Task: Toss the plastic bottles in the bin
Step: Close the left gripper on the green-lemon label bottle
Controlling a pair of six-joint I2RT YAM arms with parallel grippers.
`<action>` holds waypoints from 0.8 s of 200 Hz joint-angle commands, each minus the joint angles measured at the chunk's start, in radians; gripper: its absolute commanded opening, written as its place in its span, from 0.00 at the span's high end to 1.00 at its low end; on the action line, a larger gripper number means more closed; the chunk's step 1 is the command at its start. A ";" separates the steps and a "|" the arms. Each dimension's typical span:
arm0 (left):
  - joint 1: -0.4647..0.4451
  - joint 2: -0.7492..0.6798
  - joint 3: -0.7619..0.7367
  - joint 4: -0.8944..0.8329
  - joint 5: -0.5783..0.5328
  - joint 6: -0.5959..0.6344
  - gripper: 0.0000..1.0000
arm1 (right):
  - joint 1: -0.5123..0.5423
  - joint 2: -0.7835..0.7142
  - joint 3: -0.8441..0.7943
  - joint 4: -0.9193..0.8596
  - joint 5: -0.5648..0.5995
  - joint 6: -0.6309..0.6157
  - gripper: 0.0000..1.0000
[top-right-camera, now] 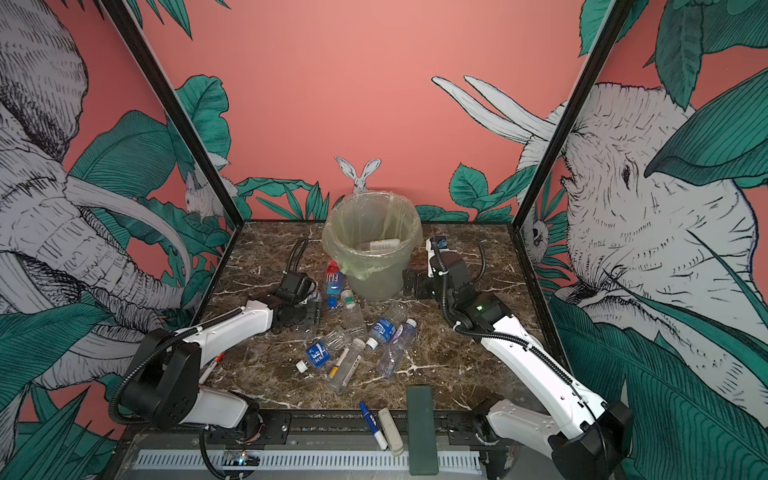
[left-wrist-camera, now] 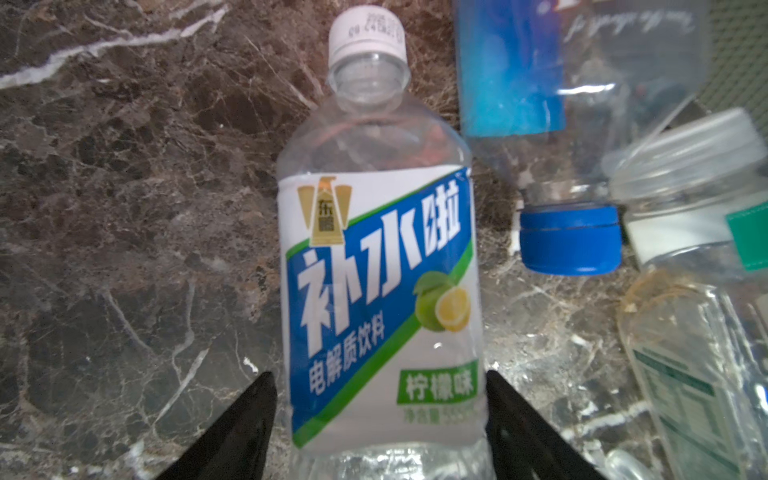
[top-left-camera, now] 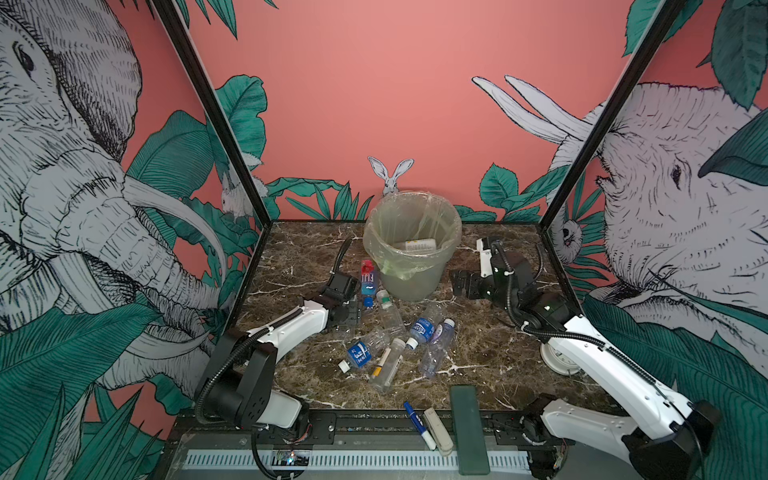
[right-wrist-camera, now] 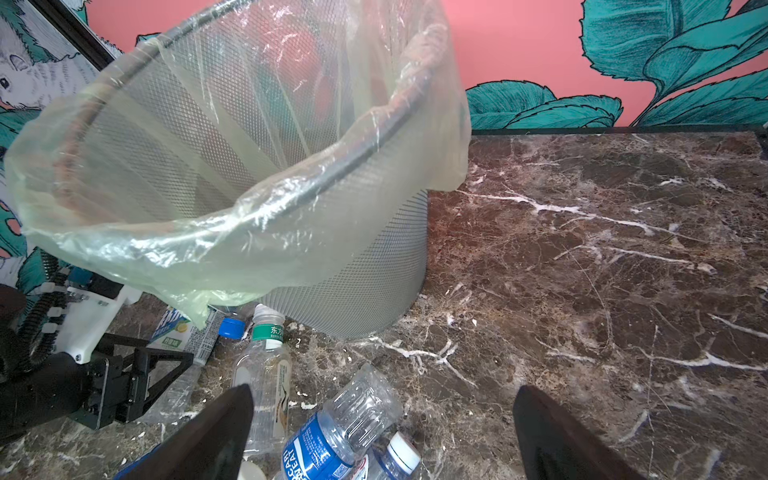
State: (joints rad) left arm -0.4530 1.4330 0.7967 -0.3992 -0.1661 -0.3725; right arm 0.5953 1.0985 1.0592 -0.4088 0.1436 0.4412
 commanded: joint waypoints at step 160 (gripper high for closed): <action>0.009 -0.031 -0.067 0.051 0.020 0.014 0.45 | -0.002 0.004 -0.032 0.019 0.001 0.014 0.01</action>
State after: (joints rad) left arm -0.4511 1.4609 0.7444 -0.3321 -0.1467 -0.3599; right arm 0.5953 1.1000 1.0313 -0.4110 0.1421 0.4454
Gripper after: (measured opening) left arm 0.604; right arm 0.995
